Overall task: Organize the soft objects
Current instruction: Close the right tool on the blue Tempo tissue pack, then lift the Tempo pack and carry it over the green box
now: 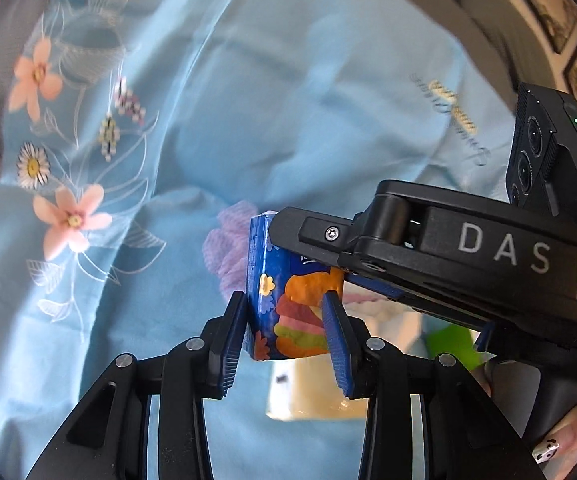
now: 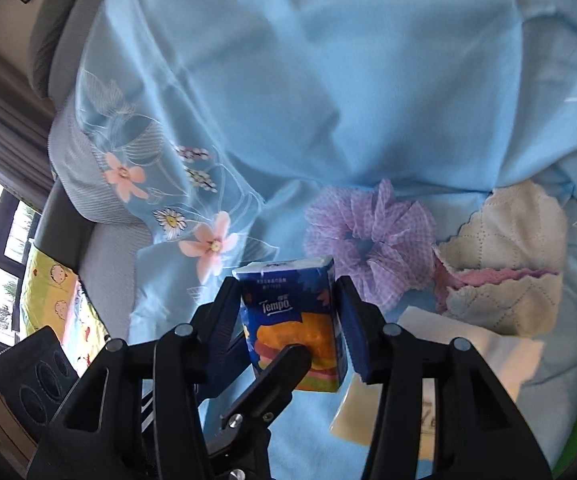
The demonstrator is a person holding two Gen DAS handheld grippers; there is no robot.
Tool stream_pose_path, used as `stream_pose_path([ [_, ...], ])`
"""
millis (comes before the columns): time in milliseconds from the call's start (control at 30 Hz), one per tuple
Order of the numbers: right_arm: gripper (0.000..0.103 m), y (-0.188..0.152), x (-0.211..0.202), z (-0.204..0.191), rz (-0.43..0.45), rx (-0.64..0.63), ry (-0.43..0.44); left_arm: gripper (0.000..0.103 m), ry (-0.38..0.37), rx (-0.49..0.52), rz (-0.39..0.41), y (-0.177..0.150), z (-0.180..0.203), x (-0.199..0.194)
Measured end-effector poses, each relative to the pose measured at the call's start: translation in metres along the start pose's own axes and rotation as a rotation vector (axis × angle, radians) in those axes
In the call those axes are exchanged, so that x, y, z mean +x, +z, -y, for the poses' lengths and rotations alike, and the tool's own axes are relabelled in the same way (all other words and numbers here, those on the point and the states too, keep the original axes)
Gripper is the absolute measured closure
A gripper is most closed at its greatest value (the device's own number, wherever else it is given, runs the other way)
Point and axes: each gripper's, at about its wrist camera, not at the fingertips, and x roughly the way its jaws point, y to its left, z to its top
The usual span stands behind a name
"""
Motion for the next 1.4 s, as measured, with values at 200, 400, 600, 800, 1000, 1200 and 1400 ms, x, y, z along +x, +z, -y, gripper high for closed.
stream_pose_path([
  [200,0.052,-0.026,-0.046,0.001,0.061,-0.007,0.002,0.064,-0.024,0.050,0.018,-0.015,0.029,-0.027],
  [400,0.052,-0.063,-0.083,0.026,0.111,0.055,0.010,0.064,-0.058,0.105,0.002,-0.037,0.068,-0.028],
  [600,0.052,-0.098,-0.123,0.051,0.179,0.097,-0.038,0.064,-0.130,0.149,-0.047,-0.064,0.106,-0.027],
  [800,0.052,-0.125,-0.157,0.084,0.247,0.143,-0.100,0.064,-0.200,0.195,-0.097,-0.087,0.147,-0.020],
  [1000,0.052,-0.148,-0.191,0.123,0.313,0.218,-0.106,0.064,-0.262,0.242,-0.142,-0.106,0.183,-0.011],
  [1200,0.052,-0.166,-0.216,0.150,0.363,0.266,-0.164,0.064,-0.314,0.288,-0.194,-0.125,0.216,0.000],
  [1400,0.052,-0.181,-0.240,0.176,0.425,0.317,-0.183,0.064,-0.351,0.347,-0.248,-0.140,0.250,0.013],
])
